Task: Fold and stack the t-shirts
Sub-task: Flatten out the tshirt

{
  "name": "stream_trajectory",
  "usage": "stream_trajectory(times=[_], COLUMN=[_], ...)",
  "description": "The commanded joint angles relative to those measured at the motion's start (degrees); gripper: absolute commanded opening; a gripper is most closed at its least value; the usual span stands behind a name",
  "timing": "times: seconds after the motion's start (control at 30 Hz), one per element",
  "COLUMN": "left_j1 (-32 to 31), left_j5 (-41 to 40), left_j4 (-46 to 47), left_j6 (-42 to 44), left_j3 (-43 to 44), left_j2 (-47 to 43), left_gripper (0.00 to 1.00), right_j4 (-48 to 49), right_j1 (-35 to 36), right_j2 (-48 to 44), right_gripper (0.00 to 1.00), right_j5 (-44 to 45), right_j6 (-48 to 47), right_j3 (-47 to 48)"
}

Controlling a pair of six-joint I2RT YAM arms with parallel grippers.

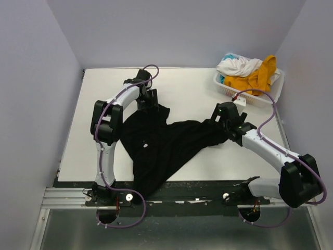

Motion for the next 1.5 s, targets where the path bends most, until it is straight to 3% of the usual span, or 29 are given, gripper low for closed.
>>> stream_trajectory(times=[0.0, 0.17, 0.33, 0.6, 0.87, 0.9, 0.97, 1.13, 1.37, 1.47], left_j1=[-2.11, -2.56, -6.08, -12.86, -17.32, -17.67, -17.80, -17.18, -16.75, -16.63], left_j5=[-10.47, -11.74, -8.02, -14.56, -19.87, -20.44, -20.47, -18.54, -19.95, -22.08], left_j4=[-7.40, -11.38, -7.41, -9.99, -13.71, -14.39, -14.07, -4.89, 15.36, 17.33], left_j6=[-1.38, -2.78, -3.55, -6.48, -8.17, -8.25, -8.57, -8.00, -7.37, -8.77], left_j3=[7.24, 11.25, 4.12, 1.09, 5.74, 6.25, 5.75, -1.48, -18.85, -24.10], left_j2=[4.08, 6.31, 2.99, 1.80, 3.85, 4.14, 3.91, -2.70, -24.18, -31.03], left_gripper=[0.62, 0.64, 0.66, 0.64, 0.35, 0.28, 0.00, 0.00, 0.00, 0.00], right_j4=[-1.53, -1.86, -1.69, -1.03, -0.35, -0.25, -0.07, 0.03, -0.61, -0.99], right_j1=[-0.26, -0.26, -0.26, -0.27, -0.26, -0.26, -0.32, -0.30, -0.27, -0.30], right_j2=[-0.51, -0.95, -0.48, -0.22, -0.59, -0.57, -0.42, 0.65, 3.20, 5.35], right_gripper=[1.00, 1.00, 1.00, 1.00, 1.00, 1.00, 1.00, 1.00, 1.00, 1.00], right_j5=[2.95, 4.72, 5.27, 3.57, 3.00, 3.01, 3.15, 3.22, 6.54, 8.04], right_j6=[1.02, 1.08, 0.97, 1.42, 1.76, 1.82, 1.75, 1.61, 2.60, 3.52], right_j3=[-0.88, -1.05, -0.55, -0.86, -1.47, -1.47, -1.47, -1.30, -0.52, 0.42])
